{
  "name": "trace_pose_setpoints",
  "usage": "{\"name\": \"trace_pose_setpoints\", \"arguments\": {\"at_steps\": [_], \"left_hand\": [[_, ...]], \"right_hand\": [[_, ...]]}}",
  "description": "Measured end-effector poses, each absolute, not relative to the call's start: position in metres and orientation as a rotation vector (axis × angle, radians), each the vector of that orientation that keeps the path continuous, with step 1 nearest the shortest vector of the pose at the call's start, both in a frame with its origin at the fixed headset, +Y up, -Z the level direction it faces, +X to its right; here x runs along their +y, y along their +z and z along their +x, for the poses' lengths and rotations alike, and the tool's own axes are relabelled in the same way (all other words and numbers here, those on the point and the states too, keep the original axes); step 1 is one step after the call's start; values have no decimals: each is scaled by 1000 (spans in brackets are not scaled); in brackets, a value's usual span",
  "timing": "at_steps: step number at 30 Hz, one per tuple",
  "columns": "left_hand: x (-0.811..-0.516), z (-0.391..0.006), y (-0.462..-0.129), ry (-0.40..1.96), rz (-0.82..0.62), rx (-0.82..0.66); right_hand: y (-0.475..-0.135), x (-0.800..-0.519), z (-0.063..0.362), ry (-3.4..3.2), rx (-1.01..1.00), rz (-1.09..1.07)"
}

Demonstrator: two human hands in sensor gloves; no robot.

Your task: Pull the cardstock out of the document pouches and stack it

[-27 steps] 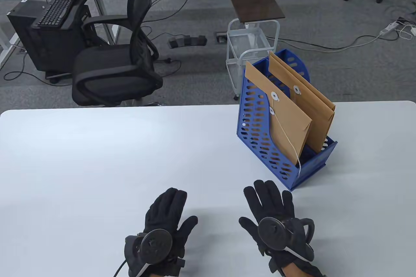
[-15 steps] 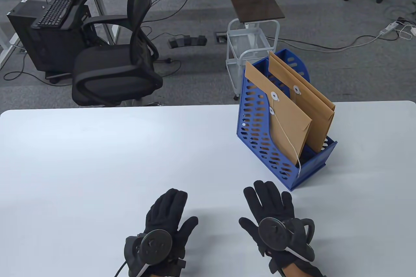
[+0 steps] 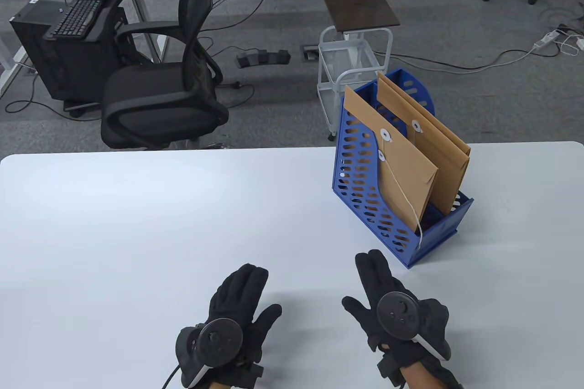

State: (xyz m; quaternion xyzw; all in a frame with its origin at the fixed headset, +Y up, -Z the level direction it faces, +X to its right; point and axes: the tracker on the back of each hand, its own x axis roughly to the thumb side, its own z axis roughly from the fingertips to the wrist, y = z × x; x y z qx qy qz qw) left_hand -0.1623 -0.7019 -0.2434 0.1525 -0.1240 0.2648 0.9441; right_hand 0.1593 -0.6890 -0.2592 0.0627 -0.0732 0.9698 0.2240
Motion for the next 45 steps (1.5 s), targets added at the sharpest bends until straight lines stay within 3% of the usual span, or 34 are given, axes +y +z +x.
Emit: {"name": "trace_pose_setpoints", "arguments": {"at_steps": [6,14,26,29,35,40,45], "left_hand": [[-701,-160,-240,574,305,-276],[-700,-159,-240,602,299,-309],[-698,-156,-239,604,285,-336],[-698,-157,-240,604,285,-332],[-698,-157,-240,602,276,-332],[-696,-160,-239,612,287,-320],[-697,-165,-241,622,289,-292]], "right_hand": [[-263,-687,187,2439,-199,24],[-267,-666,232,2073,-341,-163],[-349,-644,267,1952,-235,-405],[-366,-648,269,1900,-135,-386],[-371,-635,267,1921,-253,-358],[-357,-601,263,1868,-376,-193],[-323,-549,253,1885,-610,-25]]}}
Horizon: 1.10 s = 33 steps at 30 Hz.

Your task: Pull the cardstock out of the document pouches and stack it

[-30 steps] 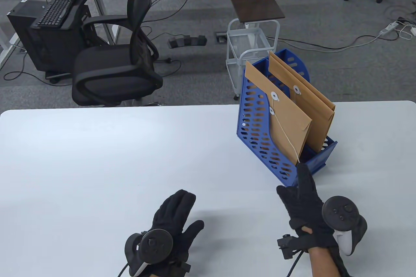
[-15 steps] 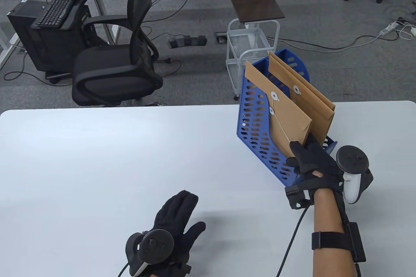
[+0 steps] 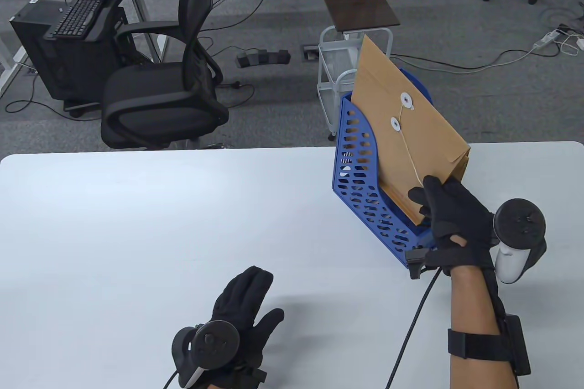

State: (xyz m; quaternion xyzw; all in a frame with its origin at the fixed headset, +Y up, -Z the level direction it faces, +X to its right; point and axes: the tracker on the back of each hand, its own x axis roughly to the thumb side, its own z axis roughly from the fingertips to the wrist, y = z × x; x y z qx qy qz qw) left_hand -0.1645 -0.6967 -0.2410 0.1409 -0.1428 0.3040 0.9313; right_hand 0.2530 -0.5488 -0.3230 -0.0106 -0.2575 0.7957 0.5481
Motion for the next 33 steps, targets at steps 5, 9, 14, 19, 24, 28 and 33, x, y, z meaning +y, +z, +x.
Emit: {"name": "trace_pose_setpoints", "arguments": {"at_steps": [5,9,14,19,24,28,33], "left_hand": [[-698,-170,-243,646,284,-263],[-698,-177,-243,673,285,-227],[-700,-184,-246,705,282,-198],[-702,-187,-250,726,264,-187],[-700,-195,-251,769,275,-152],[-699,-208,-250,906,297,-92],[-702,-226,-253,1056,244,-41]], "right_hand": [[-280,-521,231,1940,-808,153],[-257,-523,212,1909,-853,226],[-235,-527,196,1955,-1023,216],[-211,-510,191,1918,-1166,322],[-230,-522,181,1908,-924,396],[-262,-552,179,1878,-674,338],[-293,-583,172,1933,-391,315]]}}
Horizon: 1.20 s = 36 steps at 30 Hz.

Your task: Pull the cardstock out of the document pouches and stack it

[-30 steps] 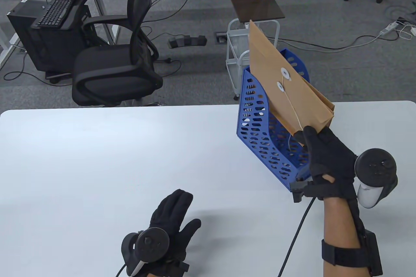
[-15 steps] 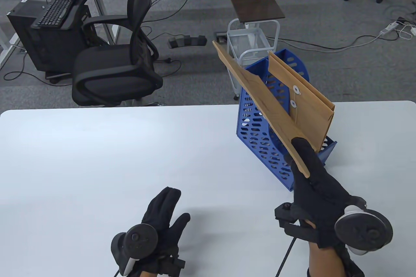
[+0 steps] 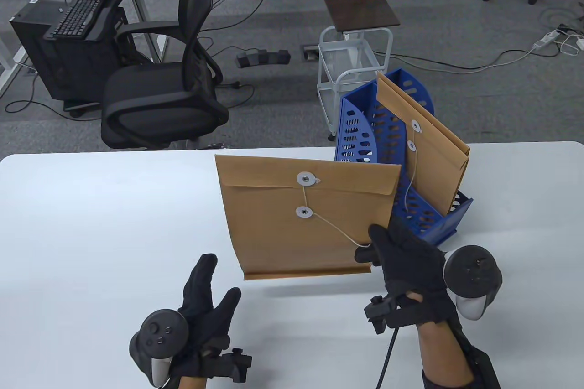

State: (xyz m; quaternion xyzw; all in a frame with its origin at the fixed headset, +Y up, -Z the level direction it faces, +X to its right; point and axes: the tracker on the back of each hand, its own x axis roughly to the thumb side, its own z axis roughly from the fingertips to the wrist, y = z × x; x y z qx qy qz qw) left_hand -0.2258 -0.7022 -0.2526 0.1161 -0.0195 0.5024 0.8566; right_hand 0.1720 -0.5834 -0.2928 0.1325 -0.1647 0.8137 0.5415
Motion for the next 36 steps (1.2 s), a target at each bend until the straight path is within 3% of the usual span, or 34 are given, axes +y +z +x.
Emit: {"name": "trace_pose_setpoints", "arguments": {"at_steps": [5,7,9,15,20,24,27,34,36], "left_hand": [[-710,-227,-266,1228,-31,-218],[-712,-220,-270,1260,-152,-388],[-715,-212,-270,1318,-265,-463],[-707,-212,-269,1193,-57,-377],[-697,-211,-261,1139,98,-363],[-691,-213,-255,1110,161,-380],[-691,-215,-256,1121,175,-362],[-687,-213,-251,1059,244,-309],[-688,-215,-251,1052,251,-279]], "right_hand": [[-310,-605,155,1883,-56,416],[-313,-610,148,1886,-11,438],[-316,-616,145,1888,5,416],[-320,-623,150,2057,-19,417],[-315,-620,144,2571,-189,443],[-314,-617,139,2473,-314,446],[-314,-612,146,2419,-256,537],[-303,-600,140,2702,-476,429],[-304,-599,143,2683,-409,447]]}}
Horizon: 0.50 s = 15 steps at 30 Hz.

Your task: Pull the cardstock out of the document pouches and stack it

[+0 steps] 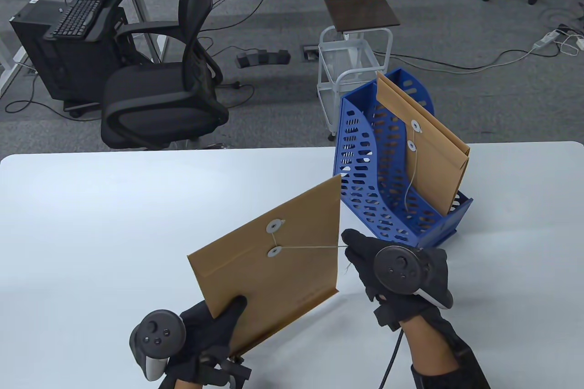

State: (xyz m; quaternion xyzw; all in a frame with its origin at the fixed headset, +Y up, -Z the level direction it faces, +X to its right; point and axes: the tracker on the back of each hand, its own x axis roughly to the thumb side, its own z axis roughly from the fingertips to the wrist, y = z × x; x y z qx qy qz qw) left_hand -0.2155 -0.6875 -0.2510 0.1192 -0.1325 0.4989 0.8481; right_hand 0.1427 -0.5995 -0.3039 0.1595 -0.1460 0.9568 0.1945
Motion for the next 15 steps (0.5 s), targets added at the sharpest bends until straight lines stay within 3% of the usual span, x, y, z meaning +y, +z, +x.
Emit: {"name": "trace_pose_setpoints", "arguments": {"at_steps": [3,10,15], "left_hand": [[-690,-217,-252,1102,232,-251],[-701,-220,-256,1318,130,-153],[-706,-223,-257,1366,106,-98]], "right_hand": [[-305,-600,147,2562,-317,465],[-310,-607,136,1946,141,724],[-309,-613,121,1849,249,785]]}}
